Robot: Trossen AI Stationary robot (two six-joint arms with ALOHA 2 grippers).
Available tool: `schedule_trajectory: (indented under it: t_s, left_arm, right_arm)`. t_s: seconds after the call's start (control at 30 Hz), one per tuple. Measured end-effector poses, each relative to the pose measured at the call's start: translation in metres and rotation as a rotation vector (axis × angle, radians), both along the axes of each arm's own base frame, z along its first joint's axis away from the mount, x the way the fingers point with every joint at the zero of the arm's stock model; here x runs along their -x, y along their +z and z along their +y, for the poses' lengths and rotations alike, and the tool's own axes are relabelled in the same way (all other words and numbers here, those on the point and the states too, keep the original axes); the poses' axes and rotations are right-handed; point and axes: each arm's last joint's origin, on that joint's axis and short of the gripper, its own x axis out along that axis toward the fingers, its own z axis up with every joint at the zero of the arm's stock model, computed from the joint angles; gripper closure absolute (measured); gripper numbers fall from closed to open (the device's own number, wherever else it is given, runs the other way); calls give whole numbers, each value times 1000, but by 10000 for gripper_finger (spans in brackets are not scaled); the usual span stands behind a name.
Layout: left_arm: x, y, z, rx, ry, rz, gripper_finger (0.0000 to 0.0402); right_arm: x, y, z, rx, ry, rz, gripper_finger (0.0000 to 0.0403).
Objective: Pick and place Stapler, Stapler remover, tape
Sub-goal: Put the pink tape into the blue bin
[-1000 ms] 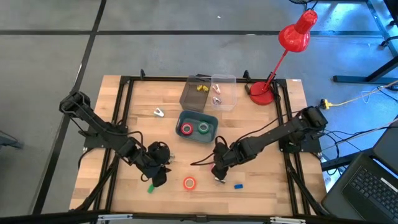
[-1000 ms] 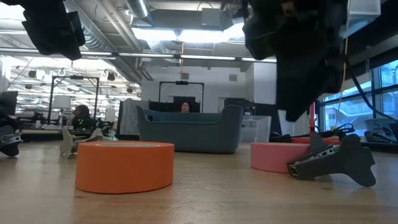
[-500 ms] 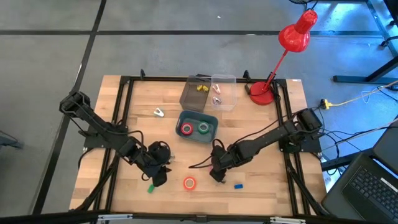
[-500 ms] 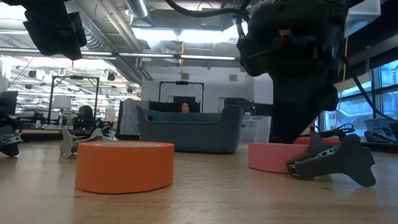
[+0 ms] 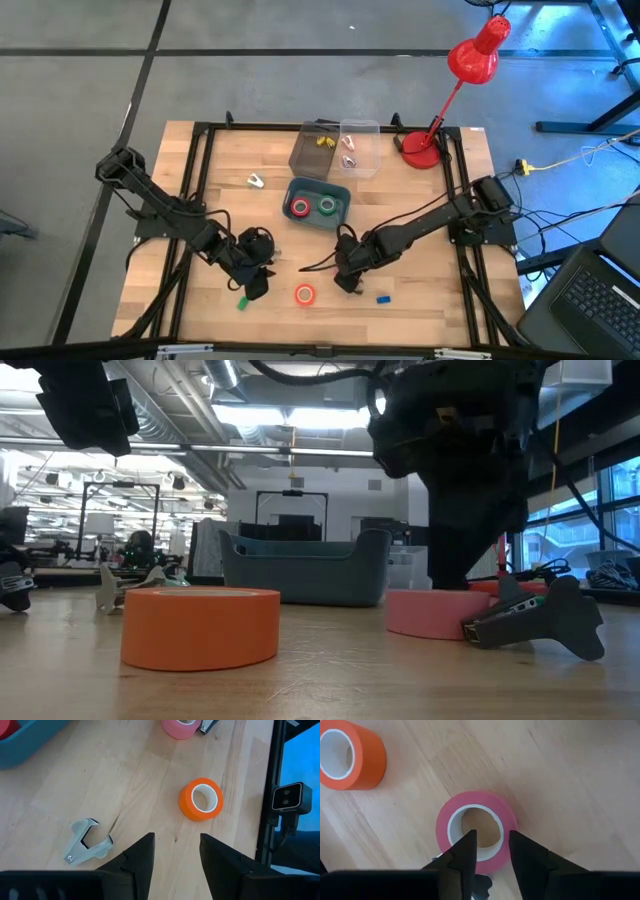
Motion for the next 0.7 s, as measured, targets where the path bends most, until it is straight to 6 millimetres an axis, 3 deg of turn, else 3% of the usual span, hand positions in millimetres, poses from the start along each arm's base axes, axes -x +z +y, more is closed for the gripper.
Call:
schedule_trajectory:
  t_s: [0.3, 0.7]
  left_arm:
    - [0, 0, 0, 2, -3, 2, 254]
    - [0, 0, 0, 4, -3, 0, 254]
  right_arm:
    - [4, -1, -3, 33, 1, 43, 222]
    - [6, -24, -6, 42, -5, 72, 234]
